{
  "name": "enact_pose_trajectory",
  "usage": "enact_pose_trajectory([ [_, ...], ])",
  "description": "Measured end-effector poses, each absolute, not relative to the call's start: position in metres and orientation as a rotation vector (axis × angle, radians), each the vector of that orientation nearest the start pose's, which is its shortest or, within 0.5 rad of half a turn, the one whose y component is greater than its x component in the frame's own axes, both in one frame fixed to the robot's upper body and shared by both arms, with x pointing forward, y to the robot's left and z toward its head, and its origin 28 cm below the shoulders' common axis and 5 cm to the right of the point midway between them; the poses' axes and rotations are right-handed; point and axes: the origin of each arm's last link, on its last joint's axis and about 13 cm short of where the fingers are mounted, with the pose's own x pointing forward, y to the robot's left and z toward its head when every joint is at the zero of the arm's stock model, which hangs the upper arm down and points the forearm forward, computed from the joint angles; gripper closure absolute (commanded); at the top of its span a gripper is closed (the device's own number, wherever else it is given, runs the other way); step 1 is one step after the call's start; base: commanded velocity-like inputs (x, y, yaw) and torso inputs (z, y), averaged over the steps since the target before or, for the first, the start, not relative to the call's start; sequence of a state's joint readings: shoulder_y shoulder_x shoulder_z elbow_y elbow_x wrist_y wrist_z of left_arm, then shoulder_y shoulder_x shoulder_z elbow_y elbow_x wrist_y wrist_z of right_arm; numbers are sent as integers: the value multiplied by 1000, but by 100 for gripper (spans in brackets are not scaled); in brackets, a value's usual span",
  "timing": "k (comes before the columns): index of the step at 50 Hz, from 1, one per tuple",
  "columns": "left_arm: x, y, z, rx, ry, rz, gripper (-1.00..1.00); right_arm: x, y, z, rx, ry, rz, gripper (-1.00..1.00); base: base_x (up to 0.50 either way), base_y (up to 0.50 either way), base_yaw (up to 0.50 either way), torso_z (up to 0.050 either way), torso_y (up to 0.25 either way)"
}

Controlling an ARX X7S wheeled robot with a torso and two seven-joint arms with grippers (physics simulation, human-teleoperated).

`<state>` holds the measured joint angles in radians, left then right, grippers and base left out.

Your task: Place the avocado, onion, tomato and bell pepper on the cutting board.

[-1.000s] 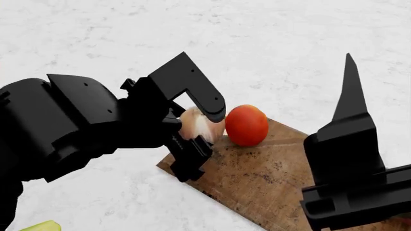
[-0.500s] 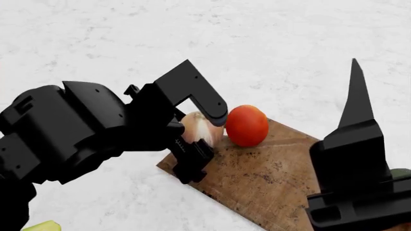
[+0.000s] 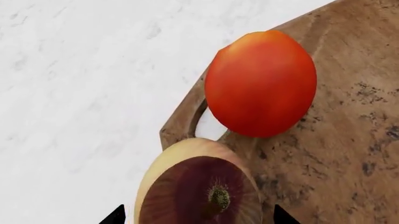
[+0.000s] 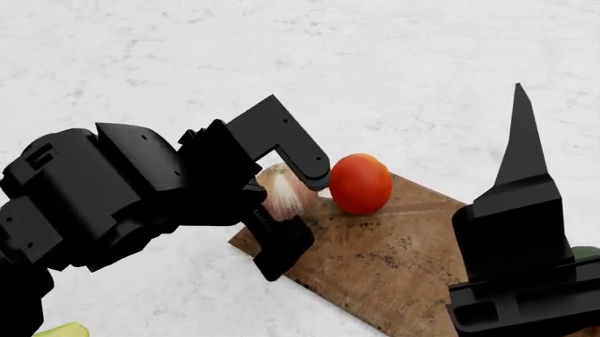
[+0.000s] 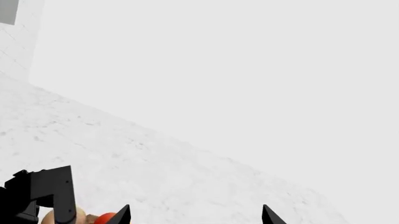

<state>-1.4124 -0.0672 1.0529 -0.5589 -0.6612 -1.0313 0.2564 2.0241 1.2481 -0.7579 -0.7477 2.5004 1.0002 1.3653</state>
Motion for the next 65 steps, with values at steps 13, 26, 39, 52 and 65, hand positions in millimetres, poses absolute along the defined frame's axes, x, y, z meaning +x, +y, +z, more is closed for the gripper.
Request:
enact_pose_trajectory([
  [13, 372, 130, 246, 567, 533, -707, -100, 87, -154, 366, -377, -127, 26, -100, 0, 0, 0, 0, 0],
  [26, 352, 136, 267, 514, 488, -755, -100, 87, -153, 368, -380, -129, 29, -100, 0, 0, 0, 0, 0],
  [39, 325, 155, 295, 415, 395, -783, -100, 90, -150, 371, -402, -106, 44, -100, 0, 0, 0, 0, 0],
  [52, 307, 185, 309, 349, 273, -694, -100, 96, -142, 375, -375, -90, 145, -100, 0, 0, 0, 0, 0],
  [65, 285, 214, 320, 254, 145, -566, -100, 106, -128, 382, -319, -69, 321, -100, 0, 0, 0, 0, 0],
])
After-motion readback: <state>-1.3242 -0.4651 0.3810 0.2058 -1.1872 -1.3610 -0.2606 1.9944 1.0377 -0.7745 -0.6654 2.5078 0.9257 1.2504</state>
